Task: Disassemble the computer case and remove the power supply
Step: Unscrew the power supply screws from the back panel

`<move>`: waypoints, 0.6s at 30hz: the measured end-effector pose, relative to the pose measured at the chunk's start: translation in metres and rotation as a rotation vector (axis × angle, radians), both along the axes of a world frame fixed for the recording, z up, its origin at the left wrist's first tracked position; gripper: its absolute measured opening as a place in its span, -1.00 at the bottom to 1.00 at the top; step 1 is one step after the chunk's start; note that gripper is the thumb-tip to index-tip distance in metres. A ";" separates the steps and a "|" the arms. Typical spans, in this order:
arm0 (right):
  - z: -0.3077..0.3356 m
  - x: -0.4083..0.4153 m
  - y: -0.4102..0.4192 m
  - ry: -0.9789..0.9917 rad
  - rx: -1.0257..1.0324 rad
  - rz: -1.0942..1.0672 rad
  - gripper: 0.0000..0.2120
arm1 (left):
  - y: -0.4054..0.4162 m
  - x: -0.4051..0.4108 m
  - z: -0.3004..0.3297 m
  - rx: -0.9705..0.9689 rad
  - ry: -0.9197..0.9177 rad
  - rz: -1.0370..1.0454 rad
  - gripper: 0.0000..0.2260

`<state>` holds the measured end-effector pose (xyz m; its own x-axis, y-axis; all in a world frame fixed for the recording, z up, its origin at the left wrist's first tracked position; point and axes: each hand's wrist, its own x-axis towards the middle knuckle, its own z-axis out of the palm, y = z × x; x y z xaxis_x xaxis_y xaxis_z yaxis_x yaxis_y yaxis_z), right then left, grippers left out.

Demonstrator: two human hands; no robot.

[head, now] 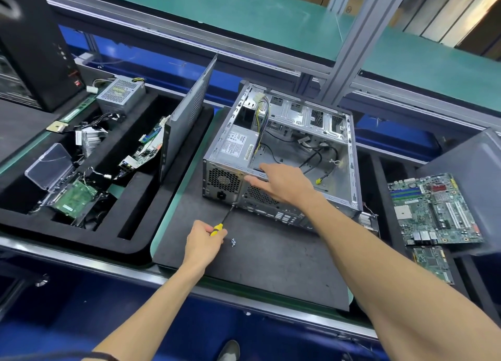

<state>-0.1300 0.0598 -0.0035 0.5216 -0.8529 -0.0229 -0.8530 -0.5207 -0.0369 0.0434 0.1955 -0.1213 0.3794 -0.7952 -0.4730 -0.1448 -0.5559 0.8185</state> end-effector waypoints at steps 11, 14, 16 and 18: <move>0.000 0.000 0.000 0.002 -0.009 0.015 -0.43 | 0.001 0.006 0.004 0.073 0.110 -0.062 -0.70; 0.000 0.000 0.000 0.000 -0.015 0.009 -0.41 | 0.004 0.003 0.004 0.043 0.122 -0.063 -0.74; -0.001 0.000 0.000 0.005 -0.017 0.009 -0.43 | 0.007 0.002 0.002 0.012 0.120 -0.013 -0.78; -0.001 -0.001 0.000 0.011 -0.019 0.004 -0.45 | 0.008 0.002 0.001 -0.001 0.113 0.010 -0.81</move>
